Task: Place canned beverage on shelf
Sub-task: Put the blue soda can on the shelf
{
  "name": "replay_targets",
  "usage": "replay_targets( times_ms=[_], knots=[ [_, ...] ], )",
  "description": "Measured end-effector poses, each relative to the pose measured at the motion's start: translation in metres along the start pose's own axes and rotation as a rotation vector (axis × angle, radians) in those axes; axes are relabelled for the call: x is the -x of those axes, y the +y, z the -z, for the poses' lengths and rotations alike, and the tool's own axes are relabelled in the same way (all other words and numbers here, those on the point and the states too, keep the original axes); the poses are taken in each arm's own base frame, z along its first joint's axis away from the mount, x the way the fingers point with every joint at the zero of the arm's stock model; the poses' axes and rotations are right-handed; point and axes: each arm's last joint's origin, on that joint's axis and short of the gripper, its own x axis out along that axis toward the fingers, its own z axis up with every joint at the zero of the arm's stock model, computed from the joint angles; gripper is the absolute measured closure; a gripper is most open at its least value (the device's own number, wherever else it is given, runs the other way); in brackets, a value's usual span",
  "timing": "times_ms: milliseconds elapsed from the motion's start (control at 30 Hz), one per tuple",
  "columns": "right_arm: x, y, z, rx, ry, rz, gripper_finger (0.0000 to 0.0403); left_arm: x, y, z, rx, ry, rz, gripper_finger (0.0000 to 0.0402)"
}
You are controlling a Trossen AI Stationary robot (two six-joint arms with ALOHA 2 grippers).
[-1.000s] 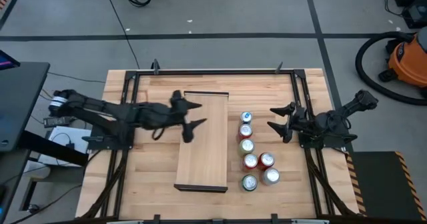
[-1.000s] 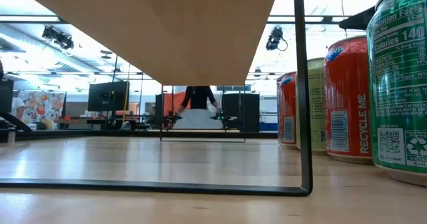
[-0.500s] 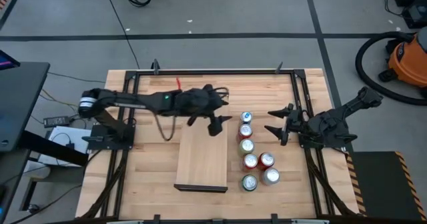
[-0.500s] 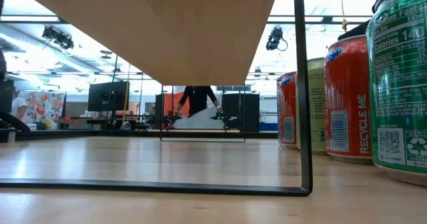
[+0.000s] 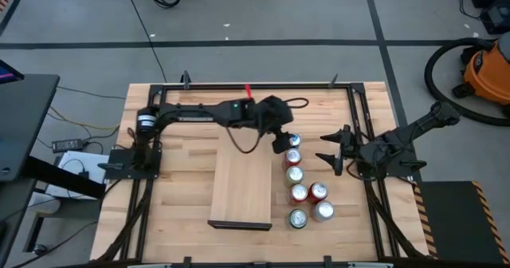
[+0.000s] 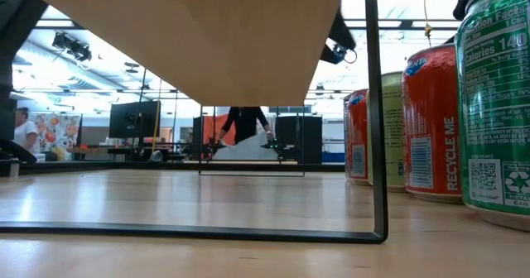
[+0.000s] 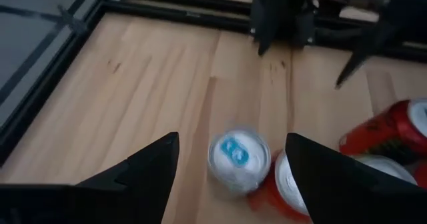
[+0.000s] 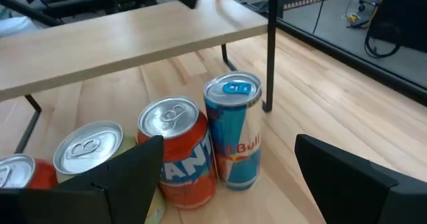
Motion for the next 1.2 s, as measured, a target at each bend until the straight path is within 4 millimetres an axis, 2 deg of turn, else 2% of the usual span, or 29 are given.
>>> replay_targets(
  times_ms=[200, 433, 567, 933, 1200],
  knots=[
    [0.0, 0.001, 0.0, 0.013, 0.031, -0.011, 0.0055, -0.024, 0.0, -0.007, -0.043, 0.057, 0.006, 0.0111],
    [0.005, 0.001, -0.007, -0.002, 0.084, -0.024, 0.0055, -0.046, 0.0, -0.007, -0.063, 0.113, 0.014, 0.007],
    [0.003, 0.002, -0.006, -0.003, 0.1, -0.02, 0.0055, -0.05, 0.002, -0.007, -0.073, 0.104, 0.032, 0.0061],
    [-0.002, 0.005, -0.002, 0.029, 0.132, 0.004, 0.0055, -0.05, 0.001, -0.003, -0.077, 0.138, 0.059, 0.0072],
    [-0.003, 0.006, -0.002, 0.025, 0.125, 0.008, 0.0055, -0.068, 0.001, 0.011, -0.09, 0.201, 0.057, 0.0072]
  ],
)
